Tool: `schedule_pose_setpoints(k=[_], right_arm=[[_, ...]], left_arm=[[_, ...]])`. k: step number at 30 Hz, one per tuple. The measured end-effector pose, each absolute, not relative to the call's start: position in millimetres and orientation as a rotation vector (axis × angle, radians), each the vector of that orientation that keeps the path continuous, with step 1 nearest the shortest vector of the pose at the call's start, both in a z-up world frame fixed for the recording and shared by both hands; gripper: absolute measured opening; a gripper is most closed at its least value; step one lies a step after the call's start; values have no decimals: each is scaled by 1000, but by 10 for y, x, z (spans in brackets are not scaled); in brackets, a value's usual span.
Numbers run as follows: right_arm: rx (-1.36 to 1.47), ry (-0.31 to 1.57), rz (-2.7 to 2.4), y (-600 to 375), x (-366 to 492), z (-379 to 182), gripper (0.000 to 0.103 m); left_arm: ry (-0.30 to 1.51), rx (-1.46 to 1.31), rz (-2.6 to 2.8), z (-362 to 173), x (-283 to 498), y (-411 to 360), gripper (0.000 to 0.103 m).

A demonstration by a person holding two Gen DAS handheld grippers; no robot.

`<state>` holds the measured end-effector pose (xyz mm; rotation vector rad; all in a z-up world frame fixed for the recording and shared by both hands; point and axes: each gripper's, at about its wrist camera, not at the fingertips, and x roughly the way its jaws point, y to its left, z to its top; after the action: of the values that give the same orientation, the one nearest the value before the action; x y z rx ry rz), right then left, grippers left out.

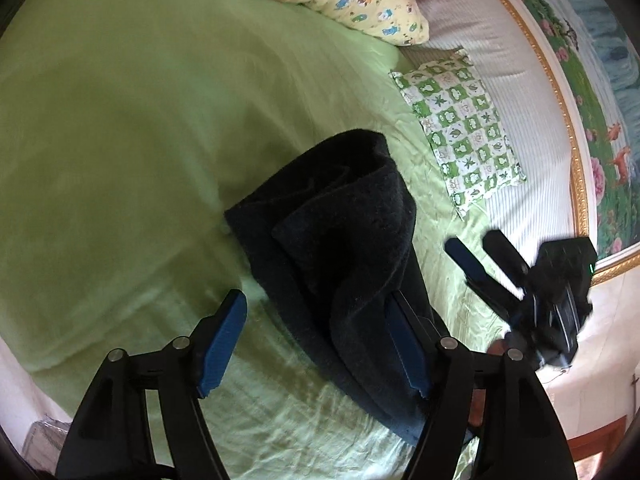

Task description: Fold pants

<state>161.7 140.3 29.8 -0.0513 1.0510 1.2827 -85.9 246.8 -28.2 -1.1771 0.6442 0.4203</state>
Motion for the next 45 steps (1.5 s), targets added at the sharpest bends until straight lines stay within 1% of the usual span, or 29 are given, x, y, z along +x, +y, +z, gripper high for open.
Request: schedule_pose_setpoints(k=[6, 11, 16, 18, 20, 21, 22, 23, 24, 25, 26, 27, 28, 30, 33, 39, 45], right_arm=[[-108, 1208, 1372, 1889, 1937, 111, 72], [-176, 1293, 1469, 2226, 2018, -12, 72], [-261, 1368, 1517, 2463, 2017, -105, 69], [-288, 1401, 1523, 2557, 2015, -169, 65], [-296, 1438, 1531, 2612, 2008, -247, 64], [-301, 1448, 1534, 2634, 2002, -282, 61], [-309, 1456, 1534, 2647, 1996, -317, 57], [-320, 1464, 1528, 2674, 1984, -359, 54], [-334, 1456, 1518, 2689, 1962, -388, 45], [-337, 1444, 1513, 2680, 1951, -384, 36], [-335, 1419, 1514, 2676, 1929, -365, 32], [-330, 1385, 1519, 2658, 1903, -325, 25], [-325, 1364, 1520, 2630, 1883, -289, 22], [-321, 1308, 1511, 2570, 1823, -209, 19], [-262, 1252, 1495, 2441, 1782, -92, 16], [-70, 1167, 1493, 2048, 1792, 185, 15], [21, 1066, 1471, 1685, 1736, 472, 15]], left_arm=[[649, -1232, 429, -400, -802, 2509, 72], [630, -1288, 412, -442, -798, 2595, 72], [620, -1298, 413, -453, -775, 2620, 72], [620, -1289, 417, -448, -763, 2617, 70], [624, -1270, 418, -453, -775, 2606, 70], [628, -1255, 417, -453, -754, 2604, 69], [631, -1243, 419, -448, -740, 2604, 68], [632, -1237, 422, -448, -737, 2604, 62], [633, -1233, 421, -451, -734, 2613, 56], [635, -1232, 420, -457, -726, 2624, 54], [637, -1233, 413, -473, -726, 2639, 47], [637, -1234, 408, -484, -728, 2650, 38], [640, -1234, 398, -496, -721, 2658, 36], [644, -1225, 385, -488, -713, 2658, 31], [627, -1207, 368, -400, -717, 2631, 29], [587, -1123, 327, -54, -703, 2502, 25], [558, -1040, 272, 278, -638, 2304, 24]])
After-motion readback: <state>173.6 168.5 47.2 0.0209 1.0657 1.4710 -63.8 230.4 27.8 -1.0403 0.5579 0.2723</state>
